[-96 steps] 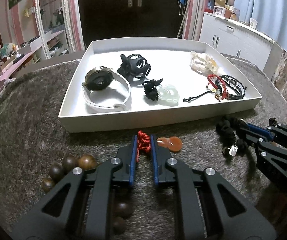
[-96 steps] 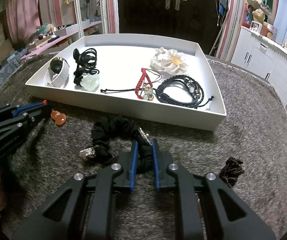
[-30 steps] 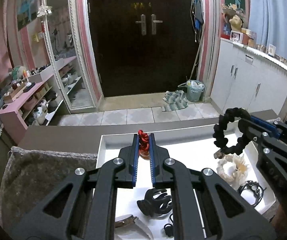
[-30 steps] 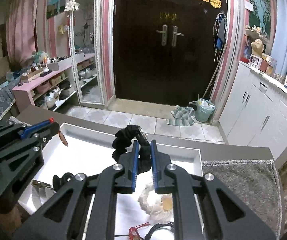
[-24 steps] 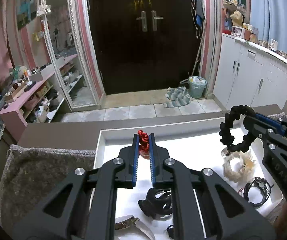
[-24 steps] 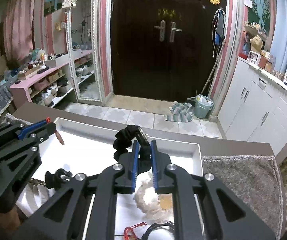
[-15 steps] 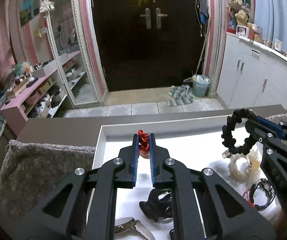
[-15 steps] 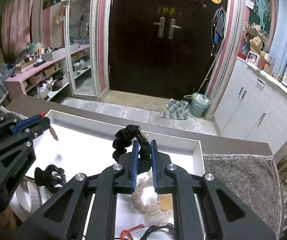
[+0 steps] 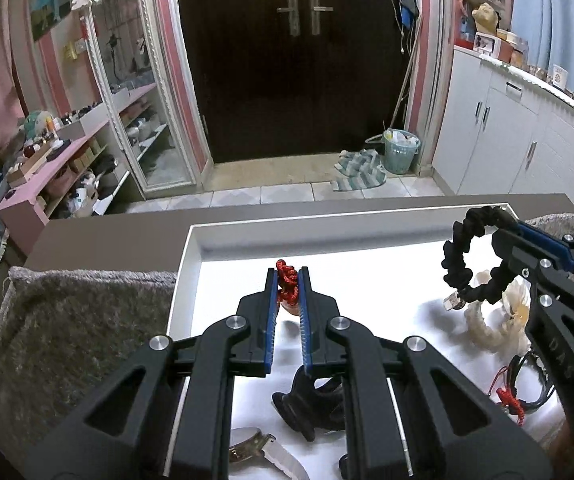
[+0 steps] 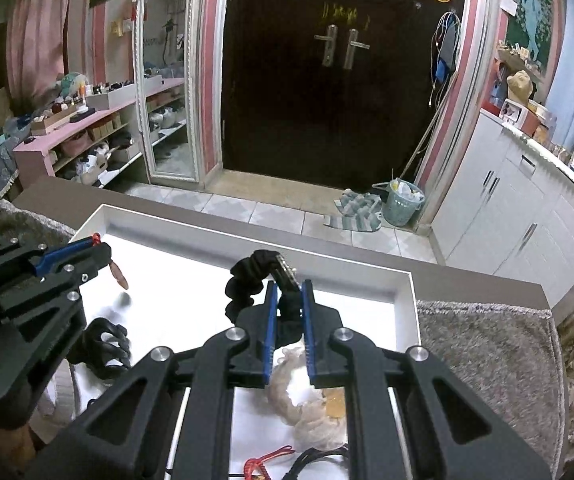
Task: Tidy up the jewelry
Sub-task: 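Carry the red-cord pendant and black scrunchie over the white tray with both tools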
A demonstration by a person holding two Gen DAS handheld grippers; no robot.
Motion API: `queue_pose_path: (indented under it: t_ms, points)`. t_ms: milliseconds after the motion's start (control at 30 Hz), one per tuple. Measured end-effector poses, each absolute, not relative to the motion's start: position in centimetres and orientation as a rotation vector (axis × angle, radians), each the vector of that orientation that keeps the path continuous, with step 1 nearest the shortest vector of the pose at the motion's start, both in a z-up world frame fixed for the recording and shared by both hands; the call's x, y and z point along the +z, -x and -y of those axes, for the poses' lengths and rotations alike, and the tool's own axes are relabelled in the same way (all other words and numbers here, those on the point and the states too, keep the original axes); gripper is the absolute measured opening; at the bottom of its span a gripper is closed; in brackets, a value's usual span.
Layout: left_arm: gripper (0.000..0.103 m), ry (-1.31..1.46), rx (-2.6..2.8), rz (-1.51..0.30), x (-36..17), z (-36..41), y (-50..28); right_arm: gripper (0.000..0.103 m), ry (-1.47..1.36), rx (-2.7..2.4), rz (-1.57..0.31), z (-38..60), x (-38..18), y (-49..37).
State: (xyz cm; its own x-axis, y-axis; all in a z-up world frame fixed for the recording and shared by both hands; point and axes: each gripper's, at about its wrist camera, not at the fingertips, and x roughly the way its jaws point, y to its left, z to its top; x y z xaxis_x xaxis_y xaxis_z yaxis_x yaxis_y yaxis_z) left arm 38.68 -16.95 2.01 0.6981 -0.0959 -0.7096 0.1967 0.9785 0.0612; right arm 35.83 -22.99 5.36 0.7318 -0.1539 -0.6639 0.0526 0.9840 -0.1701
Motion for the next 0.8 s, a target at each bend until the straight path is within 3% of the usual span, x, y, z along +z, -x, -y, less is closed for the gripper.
queue_pose_path:
  t_ms: [800]
  points:
    - [0.009, -0.152, -0.147, -0.877, -0.1, 16.7, -40.8, 0.012, 0.119, -0.135, -0.878, 24.4, 1.9, -37.0]
